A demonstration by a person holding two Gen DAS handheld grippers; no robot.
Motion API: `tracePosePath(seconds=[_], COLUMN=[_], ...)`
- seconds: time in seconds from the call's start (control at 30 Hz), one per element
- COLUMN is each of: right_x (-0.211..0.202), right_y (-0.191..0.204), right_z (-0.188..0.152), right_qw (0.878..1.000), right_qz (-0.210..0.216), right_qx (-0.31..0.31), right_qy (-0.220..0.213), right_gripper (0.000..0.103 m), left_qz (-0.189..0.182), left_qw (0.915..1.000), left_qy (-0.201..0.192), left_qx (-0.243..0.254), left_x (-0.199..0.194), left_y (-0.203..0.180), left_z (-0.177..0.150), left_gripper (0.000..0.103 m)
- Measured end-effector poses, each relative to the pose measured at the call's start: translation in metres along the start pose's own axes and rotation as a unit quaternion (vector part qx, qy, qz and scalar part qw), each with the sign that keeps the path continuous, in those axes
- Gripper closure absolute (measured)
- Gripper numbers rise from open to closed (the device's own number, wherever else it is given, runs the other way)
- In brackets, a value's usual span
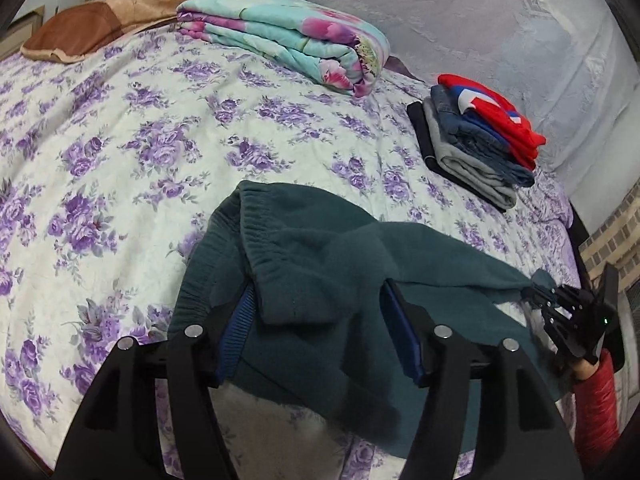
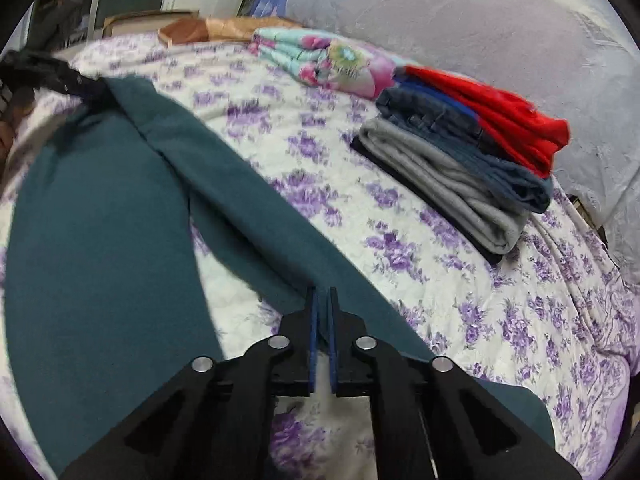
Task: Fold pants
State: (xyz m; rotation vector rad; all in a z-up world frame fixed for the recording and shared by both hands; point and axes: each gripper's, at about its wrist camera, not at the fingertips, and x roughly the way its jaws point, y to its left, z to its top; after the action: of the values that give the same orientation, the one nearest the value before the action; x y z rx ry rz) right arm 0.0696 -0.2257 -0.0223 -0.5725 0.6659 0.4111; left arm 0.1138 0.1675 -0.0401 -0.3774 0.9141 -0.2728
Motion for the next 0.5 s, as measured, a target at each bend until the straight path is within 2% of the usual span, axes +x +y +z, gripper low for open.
tracePosePath(seconds=[0.17, 0.2, 0.27, 0.37, 0.5], right_x=[-0.052, -0.062, -0.082, -0.099, -0.101], right_y=[0.019, 0.025, 0.039, 0.057, 0.068], right_z=[-0.008, -0.011, -0.02, -0.037, -0.054], right_qw=[0.999, 0.999, 0.999, 0.999, 0.998], right_qz=[-0.013, -0.013, -0.005, 0.006, 0.009], right_qx=[0.006, 0.007, 0.014, 0.031, 0.057], right_qy=[-0.029, -0.033, -0.04, -0.045, -0.035], right_gripper=[0.099, 0.099, 0.099, 0.099, 0.099], left_qz=[-0.016, -0.019, -0.021, -0.008, 0.012], left_qw=[0.9997, 0.9995, 0.9991, 0.9992, 0.9995], left_qy=[-0.013, -0.016, -0.026, -0.024, -0.006], left_qx=[-0.015, -0.018, -0.027, -0.031, -0.029], left_x=[-0.013, -0.016, -0.022, -0.019, -0.01], left_y=[0.005, 0.006, 0.008, 0.007, 0.004], left_z=[0.005, 0.005, 0.004, 0.003, -0.002], left_gripper=[0.04, 0.038, 0.027, 0.025, 0.026])
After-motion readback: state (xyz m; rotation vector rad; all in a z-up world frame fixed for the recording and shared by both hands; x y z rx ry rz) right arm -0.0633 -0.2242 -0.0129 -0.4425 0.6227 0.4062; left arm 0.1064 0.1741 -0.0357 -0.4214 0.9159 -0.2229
